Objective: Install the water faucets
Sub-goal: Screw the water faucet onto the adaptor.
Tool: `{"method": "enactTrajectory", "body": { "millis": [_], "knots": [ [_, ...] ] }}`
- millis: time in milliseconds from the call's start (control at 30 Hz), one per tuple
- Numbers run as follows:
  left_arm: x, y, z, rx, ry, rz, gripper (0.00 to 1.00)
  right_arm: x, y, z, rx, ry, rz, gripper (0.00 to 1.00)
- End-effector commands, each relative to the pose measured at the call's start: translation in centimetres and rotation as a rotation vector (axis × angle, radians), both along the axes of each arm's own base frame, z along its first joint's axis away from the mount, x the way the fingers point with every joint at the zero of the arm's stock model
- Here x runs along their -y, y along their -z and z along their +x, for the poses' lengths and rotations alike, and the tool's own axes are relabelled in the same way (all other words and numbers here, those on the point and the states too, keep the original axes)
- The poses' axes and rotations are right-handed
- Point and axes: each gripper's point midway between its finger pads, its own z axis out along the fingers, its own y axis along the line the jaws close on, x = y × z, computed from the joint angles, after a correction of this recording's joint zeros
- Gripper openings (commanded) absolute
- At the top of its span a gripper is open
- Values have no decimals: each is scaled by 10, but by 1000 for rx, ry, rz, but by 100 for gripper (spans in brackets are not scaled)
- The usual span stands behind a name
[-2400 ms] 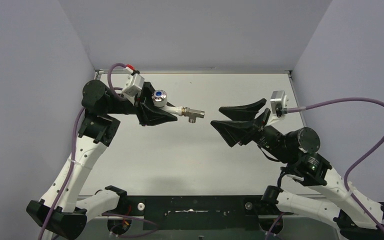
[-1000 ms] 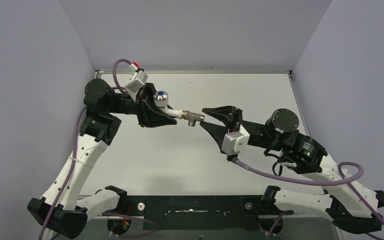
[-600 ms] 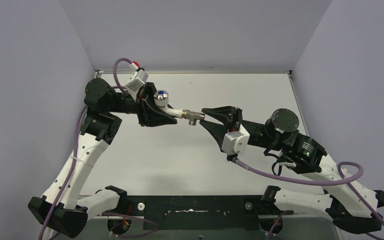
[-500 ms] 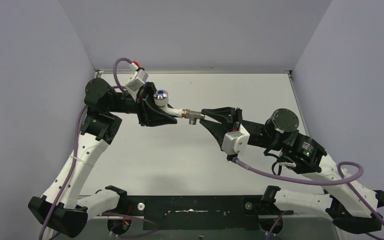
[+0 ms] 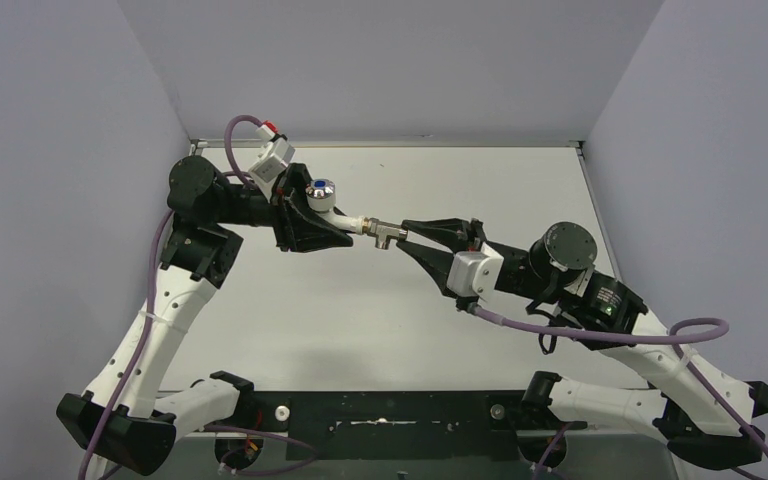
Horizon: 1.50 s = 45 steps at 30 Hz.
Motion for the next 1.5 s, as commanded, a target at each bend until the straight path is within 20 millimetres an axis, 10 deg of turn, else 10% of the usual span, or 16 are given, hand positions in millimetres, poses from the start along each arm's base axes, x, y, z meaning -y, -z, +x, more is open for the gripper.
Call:
{"method": "enactTrajectory", "body": {
  "millis": [0, 967, 1467],
  "knots": [
    [-2, -19, -4, 115, -4, -43, 0, -4, -16, -1, -142, -2, 144, 0],
    [-3, -28, 3, 212, -68, -82, 0, -5, -15, -6, -1173, -48, 639, 0],
    [-3, -27, 9, 211, -97, -81, 0, 27, -31, -16, -956, -63, 674, 55]
  ]
}}
